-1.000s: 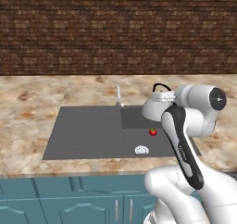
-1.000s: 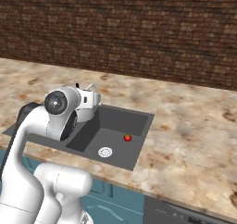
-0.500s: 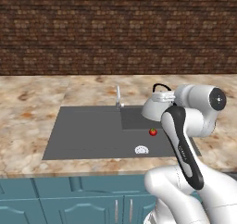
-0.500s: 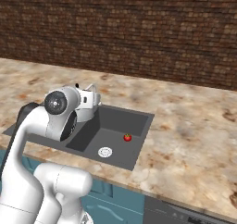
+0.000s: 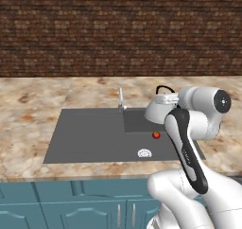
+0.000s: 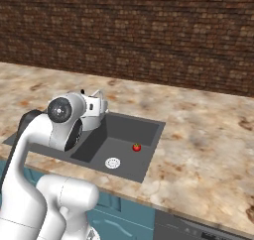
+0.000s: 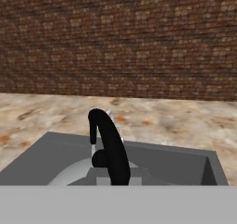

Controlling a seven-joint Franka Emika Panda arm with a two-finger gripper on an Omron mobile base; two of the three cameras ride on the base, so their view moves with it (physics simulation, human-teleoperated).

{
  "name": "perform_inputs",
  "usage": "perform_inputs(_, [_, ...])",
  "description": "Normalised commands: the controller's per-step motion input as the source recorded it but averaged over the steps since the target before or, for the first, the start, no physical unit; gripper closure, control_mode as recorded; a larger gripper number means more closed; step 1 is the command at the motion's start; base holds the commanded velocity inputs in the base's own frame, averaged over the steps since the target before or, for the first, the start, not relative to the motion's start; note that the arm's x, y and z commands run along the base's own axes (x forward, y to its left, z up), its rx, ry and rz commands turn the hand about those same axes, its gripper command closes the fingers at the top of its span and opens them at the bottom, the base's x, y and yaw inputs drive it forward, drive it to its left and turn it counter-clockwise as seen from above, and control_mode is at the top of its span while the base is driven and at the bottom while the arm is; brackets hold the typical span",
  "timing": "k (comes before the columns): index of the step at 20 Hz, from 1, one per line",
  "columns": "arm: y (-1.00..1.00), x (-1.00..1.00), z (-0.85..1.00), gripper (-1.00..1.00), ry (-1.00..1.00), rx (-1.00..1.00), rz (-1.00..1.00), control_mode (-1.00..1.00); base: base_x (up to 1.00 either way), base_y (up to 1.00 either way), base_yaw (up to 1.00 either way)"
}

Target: Open the cabinet, pick the kettle from the cabinet, and place it in the sink.

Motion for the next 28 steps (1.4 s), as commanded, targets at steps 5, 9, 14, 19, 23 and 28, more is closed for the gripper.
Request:
perform_inputs(5, [0.00,0.00,0.00,1.00,0.00,0.00,0.00,-1.00,0.00,0.00,0.00])
perform_inputs(9, [0.00,0.00,0.00,1.00,0.00,0.00,0.00,-1.00,0.00,0.00,0.00])
perform_inputs(14, [-0.02,0.00,0.00,1.00,0.00,0.00,0.00,-1.00,0.00,0.00,0.00])
perform_inputs(19, [-0.29,0.00,-0.11,1.00,-0.02,0.01,0.00,-1.00,0.00,0.00,0.00])
perform_inputs(23, [-0.36,0.05,-0.17,1.00,0.00,0.00,0.02,-1.00,0.00,0.00,0.00])
perform_inputs(28, [-0.33,0.10,-0.16,1.00,0.00,0.00,0.18,-1.00,0.00,0.00,0.00])
